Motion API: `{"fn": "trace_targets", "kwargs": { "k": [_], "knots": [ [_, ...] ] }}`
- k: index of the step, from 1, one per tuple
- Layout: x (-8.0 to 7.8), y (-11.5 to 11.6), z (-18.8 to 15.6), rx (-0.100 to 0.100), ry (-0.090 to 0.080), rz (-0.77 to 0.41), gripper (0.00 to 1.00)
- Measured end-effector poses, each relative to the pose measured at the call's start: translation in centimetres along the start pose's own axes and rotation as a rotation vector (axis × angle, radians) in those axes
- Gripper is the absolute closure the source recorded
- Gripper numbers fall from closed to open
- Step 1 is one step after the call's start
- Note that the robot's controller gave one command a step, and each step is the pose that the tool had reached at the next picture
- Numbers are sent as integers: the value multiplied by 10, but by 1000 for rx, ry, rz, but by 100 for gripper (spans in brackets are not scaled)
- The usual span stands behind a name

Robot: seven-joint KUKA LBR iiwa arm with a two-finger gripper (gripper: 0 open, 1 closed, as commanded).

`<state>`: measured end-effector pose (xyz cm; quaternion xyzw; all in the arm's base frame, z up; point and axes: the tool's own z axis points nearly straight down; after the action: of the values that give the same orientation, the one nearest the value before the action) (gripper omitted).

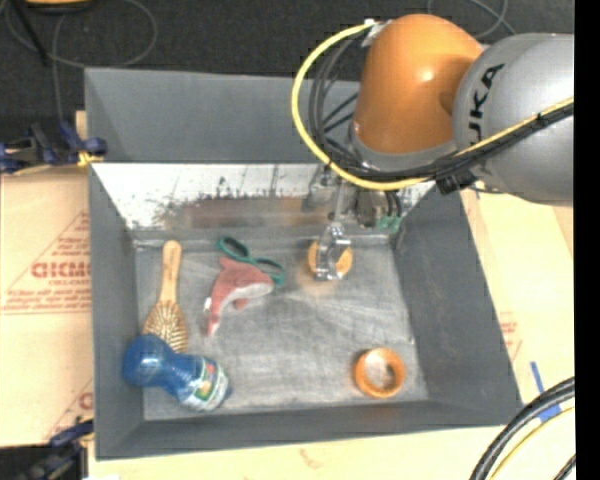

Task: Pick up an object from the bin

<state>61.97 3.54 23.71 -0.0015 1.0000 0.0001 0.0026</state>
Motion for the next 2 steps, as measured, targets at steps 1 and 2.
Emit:
{"fn": "trace_targets", "kwargs": {
  "k": [1,2],
  "knots": [
    [-14,32,60,1,-3,-110,0],
    [-17,65,149,-3,-3,-68,0]
  ]
}}
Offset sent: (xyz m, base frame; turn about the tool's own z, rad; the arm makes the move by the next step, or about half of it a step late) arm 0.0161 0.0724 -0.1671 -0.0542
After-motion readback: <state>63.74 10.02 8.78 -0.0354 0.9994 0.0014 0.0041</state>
